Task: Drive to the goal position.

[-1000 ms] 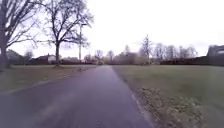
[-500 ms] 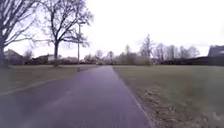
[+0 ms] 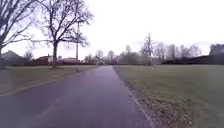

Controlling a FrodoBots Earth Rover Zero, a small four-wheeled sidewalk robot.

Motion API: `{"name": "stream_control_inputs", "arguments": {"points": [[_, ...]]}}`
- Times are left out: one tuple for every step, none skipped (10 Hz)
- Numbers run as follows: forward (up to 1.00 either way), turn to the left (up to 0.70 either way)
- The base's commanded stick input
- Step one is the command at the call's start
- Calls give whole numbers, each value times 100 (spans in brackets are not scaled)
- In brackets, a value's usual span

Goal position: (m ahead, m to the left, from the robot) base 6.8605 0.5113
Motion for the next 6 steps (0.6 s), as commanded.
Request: {"name": "stream_control_inputs", "arguments": {"points": [[100,0],[100,5],[100,24],[100,40],[100,30],[100,0]]}}
